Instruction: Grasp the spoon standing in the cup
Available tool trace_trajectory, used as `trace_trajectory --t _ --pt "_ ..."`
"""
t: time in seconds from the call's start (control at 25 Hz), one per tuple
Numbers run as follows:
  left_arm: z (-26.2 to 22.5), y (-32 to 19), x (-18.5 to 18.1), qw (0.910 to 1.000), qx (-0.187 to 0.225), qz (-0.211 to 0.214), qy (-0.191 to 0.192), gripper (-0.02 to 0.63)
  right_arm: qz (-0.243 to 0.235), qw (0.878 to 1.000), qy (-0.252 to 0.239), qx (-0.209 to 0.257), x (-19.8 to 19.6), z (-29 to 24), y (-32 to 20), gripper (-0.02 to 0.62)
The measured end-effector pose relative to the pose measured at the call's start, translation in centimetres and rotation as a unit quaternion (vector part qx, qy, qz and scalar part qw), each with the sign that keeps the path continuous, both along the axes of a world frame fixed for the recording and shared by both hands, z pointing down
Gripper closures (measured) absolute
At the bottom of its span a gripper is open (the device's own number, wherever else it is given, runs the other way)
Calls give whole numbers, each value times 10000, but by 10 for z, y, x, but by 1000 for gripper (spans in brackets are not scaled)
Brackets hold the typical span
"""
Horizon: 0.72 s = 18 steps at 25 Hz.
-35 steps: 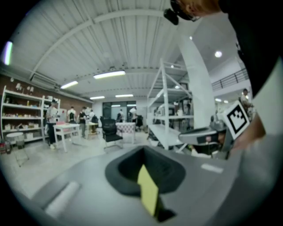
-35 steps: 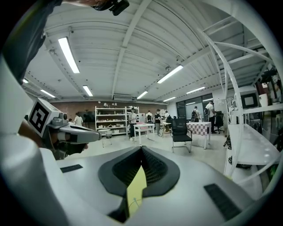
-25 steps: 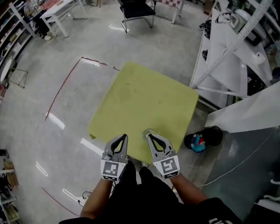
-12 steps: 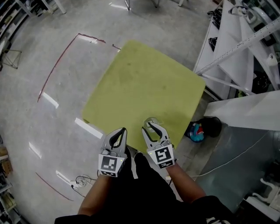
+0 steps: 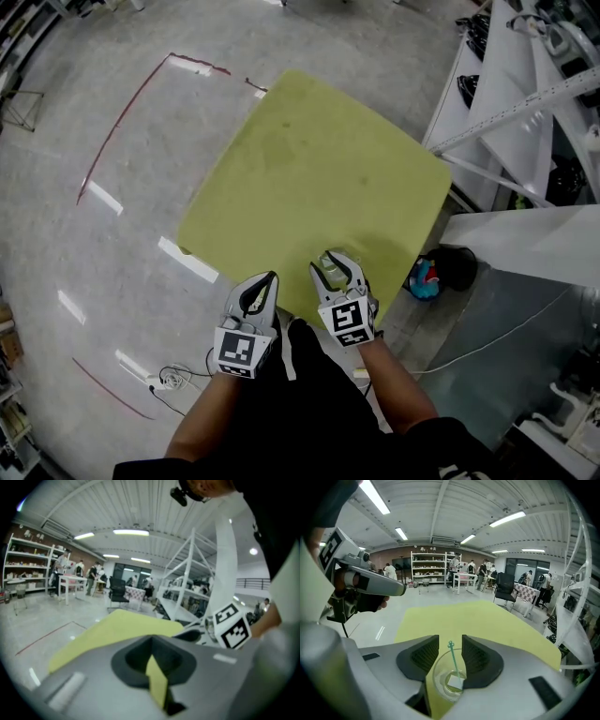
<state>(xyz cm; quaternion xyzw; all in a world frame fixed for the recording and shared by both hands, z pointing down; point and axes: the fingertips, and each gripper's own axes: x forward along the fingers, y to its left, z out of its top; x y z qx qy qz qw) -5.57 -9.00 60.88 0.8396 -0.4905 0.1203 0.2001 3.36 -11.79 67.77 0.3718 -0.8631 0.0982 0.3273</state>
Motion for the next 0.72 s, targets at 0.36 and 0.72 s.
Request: trace_trajectory --t 0.36,0.72 --pt "4 0 2 9999 -94 2 136 600 -116 9999 86 8 1 4 -5 474" --pt "5 -6 -6 9998 -114 -64 121 600 -100 9999 32 -123 -1 3 -10 495"
